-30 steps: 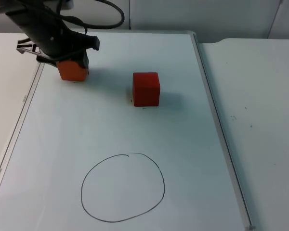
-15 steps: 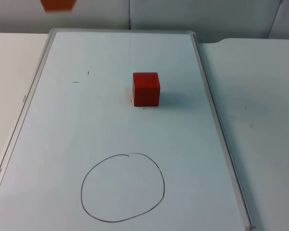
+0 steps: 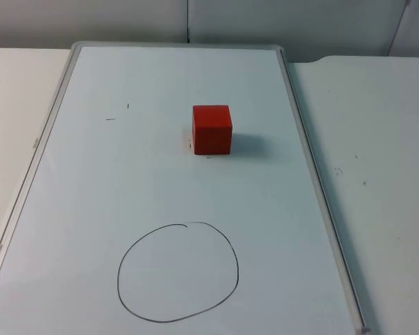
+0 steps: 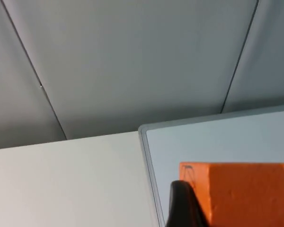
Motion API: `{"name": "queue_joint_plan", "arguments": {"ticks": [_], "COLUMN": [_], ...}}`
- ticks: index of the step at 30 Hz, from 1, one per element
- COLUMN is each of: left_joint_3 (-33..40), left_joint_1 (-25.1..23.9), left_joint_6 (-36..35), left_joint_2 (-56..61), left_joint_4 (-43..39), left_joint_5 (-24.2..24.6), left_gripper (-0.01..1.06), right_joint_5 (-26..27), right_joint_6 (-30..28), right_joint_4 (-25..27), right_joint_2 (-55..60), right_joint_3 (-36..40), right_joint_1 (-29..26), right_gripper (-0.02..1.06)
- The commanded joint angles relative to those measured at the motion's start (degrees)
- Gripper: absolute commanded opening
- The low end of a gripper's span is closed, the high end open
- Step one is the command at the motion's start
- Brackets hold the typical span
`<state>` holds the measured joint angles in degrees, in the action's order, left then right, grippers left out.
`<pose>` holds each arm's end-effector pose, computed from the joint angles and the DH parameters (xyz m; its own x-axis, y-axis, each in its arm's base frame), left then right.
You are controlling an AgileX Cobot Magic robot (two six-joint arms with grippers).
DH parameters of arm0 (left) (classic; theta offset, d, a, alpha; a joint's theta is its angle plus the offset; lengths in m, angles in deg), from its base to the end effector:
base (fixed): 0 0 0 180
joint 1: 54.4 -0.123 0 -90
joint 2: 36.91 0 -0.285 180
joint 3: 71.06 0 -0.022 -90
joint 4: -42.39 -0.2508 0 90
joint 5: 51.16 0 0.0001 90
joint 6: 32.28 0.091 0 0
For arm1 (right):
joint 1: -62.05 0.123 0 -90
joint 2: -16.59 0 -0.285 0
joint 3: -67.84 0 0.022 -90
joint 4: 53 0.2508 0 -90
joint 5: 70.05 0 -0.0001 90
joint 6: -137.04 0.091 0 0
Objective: Pick up one cube with the left hand and another cube with the right hand. First place the cube in the right hand at the target position, then stack the cube in the left hand on top.
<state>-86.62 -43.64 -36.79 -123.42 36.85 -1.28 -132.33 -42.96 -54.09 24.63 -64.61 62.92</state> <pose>0.2867 -0.0476 0.4637 -0.5035 0.0791 -0.8604 0.1156 0.9930 0.0237 -0.0073 -0.0016 0.2801 -0.4673 -0.0159 -0.8839 -0.0044 0.9999 -0.0157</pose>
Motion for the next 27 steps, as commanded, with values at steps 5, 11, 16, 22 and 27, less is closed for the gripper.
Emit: {"name": "queue_joint_plan", "arguments": {"ticks": [5,11,16,22,27], "left_joint_3": [18.43,37.74,51.51,58.93,60.9], "left_joint_1": [0.32,0.32,0.32,0.32,0.32], "left_joint_6": [-0.3,-0.53,-0.53,-0.42,-0.42], "left_joint_2": [15.67,33.18,47.2,59.51,65.72], "left_joint_4": [-0.21,-0.06,0.51,0.51,0.63], "left_joint_5": [-5.44,-8.65,-7.62,-4.73,-2.35], "left_gripper": [0.3,0.3,0.3,0.3,0.3], "right_joint_5": [0.64,0.64,0.77,0.78,0.65], "right_joint_6": [0.0,0.0,0.0,0.0,0.0], "right_joint_4": [-0.37,-0.37,-0.14,-0.03,0.51], "right_joint_2": [-0.25,-0.25,-0.25,-0.25,-0.25], "right_joint_3": [0.46,0.46,0.35,0.35,0.35], "right_joint_1": [-0.04,-0.04,-0.04,-0.04,-0.04], "right_gripper": [1.05,1.05,1.05,1.05,1.05]}}
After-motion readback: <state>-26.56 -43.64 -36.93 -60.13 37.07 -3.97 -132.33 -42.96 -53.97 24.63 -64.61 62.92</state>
